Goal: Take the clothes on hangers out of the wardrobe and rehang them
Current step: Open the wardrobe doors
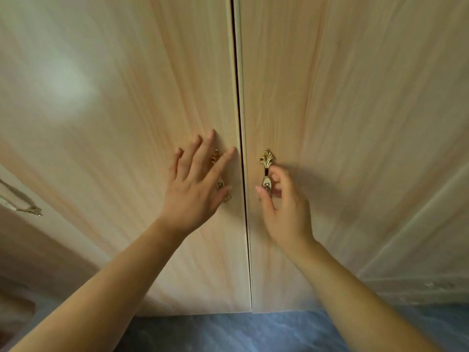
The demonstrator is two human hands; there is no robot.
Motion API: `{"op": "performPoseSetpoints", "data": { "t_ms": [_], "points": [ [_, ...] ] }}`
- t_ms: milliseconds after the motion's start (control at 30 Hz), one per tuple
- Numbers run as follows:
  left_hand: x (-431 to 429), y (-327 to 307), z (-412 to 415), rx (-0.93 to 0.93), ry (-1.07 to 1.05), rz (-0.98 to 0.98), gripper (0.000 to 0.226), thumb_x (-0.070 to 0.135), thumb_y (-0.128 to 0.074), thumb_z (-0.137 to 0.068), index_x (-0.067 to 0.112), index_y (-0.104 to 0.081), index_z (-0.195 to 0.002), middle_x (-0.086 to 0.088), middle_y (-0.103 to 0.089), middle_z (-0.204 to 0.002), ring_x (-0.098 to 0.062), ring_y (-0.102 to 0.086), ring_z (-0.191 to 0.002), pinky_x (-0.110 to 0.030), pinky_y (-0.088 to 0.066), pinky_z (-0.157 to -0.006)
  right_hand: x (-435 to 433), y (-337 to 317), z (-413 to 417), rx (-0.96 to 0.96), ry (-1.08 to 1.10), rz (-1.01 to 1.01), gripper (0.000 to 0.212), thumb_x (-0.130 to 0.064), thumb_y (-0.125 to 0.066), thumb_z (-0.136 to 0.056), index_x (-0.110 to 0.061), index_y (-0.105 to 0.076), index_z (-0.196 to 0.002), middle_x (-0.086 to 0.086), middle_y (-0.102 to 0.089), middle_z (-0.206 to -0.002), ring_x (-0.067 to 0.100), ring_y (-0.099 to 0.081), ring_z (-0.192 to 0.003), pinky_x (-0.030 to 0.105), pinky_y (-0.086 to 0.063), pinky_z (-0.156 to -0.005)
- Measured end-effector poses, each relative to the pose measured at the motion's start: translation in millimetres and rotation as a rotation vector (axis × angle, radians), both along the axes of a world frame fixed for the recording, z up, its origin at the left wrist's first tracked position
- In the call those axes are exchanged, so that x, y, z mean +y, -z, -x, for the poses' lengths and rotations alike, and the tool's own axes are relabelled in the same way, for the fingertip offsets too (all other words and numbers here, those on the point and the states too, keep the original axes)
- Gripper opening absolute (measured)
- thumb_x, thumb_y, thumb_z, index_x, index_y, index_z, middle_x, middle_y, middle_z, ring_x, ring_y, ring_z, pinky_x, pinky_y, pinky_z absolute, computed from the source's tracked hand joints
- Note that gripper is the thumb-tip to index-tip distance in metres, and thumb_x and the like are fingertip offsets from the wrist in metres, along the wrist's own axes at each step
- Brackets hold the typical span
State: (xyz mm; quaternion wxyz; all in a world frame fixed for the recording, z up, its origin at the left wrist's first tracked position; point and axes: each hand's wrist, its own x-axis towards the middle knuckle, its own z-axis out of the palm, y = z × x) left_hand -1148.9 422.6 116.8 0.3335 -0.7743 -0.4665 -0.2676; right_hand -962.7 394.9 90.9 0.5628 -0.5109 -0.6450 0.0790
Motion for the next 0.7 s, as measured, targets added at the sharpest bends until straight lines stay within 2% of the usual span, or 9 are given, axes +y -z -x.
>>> {"op": "performPoseSetpoints", "data": {
  "t_ms": [67,167,300,400,533,633,700],
  "points": [
    [6.9,2.0,6.8,0.010,0.055,-0.042,0.059,0.051,-0.050,-0.092,0.029,-0.035,-0.144,-0.009,-0.018,-0.154,-0.028,-0.019,-0.142,-0.049,-0.024,-0.111,0.8,0.5,10.7,0.060,0.079,-0.004,0.033,-0.016,-0.062,-0.085,-0.009,-0.057,-0.116,-0.007,-0.057,-0.100,0.010,-0.059,-0.083,0.024,-0.050,-0.072],
    [17.3,2.6,16.0,0.038,0.134,-0.090,0.058,0.055,-0.050,-0.091,0.032,-0.037,-0.143,-0.007,-0.021,-0.154,-0.024,-0.018,-0.143,-0.043,-0.020,-0.111,-2.0,1.7,21.6,0.126,0.158,-0.026,0.034,-0.015,-0.060,-0.086,-0.009,-0.055,-0.119,-0.008,-0.056,-0.102,0.009,-0.059,-0.087,0.032,-0.055,-0.075],
    [28.1,4.3,24.4,0.046,0.233,-0.164,0.059,0.056,-0.050,-0.090,0.033,-0.038,-0.143,-0.006,-0.026,-0.154,-0.023,-0.017,-0.143,-0.039,-0.015,-0.112,-8.5,-0.5,33.9,0.293,0.226,-0.003,0.039,-0.009,-0.064,-0.084,-0.015,-0.057,-0.122,-0.018,-0.056,-0.097,-0.001,-0.057,-0.085,0.023,-0.054,-0.074],
    [32.6,5.4,26.2,0.034,0.276,-0.170,0.059,0.056,-0.049,-0.090,0.032,-0.038,-0.143,-0.007,-0.027,-0.153,-0.023,-0.018,-0.142,-0.039,-0.015,-0.112,-17.1,-1.4,40.3,0.379,0.284,-0.005,0.041,-0.010,-0.065,-0.083,-0.023,-0.058,-0.122,-0.005,-0.064,-0.100,0.001,-0.059,-0.084,0.019,-0.053,-0.074],
    [33.3,6.4,27.7,0.009,0.331,-0.146,0.058,0.054,-0.049,-0.091,0.031,-0.037,-0.143,-0.006,-0.024,-0.155,-0.022,-0.019,-0.143,-0.039,-0.016,-0.111,-45.3,1.3,45.0,0.382,0.351,-0.042,0.048,-0.006,-0.064,-0.085,-0.041,-0.055,-0.116,-0.002,-0.064,-0.097,0.005,-0.059,-0.083,0.020,-0.052,-0.075],
    [30.3,2.0,31.5,0.006,0.357,-0.106,0.058,0.051,-0.052,-0.091,0.028,-0.038,-0.143,-0.006,-0.022,-0.156,-0.022,-0.017,-0.144,-0.039,-0.015,-0.112,-72.8,2.2,43.6,0.389,0.381,-0.051,0.043,-0.006,-0.061,-0.086,-0.034,-0.056,-0.118,-0.001,-0.062,-0.098,0.010,-0.059,-0.087,0.024,-0.053,-0.078],
    [22.0,-3.8,30.6,-0.013,0.396,-0.036,0.058,0.050,-0.053,-0.090,0.027,-0.040,-0.142,-0.009,-0.026,-0.154,-0.026,-0.022,-0.142,-0.043,-0.018,-0.111,-93.8,-0.2,41.1,0.401,0.396,-0.032,0.043,-0.002,-0.060,-0.087,-0.031,-0.056,-0.118,-0.005,-0.061,-0.099,0.005,-0.059,-0.088,0.021,-0.053,-0.078]
  ]
}}
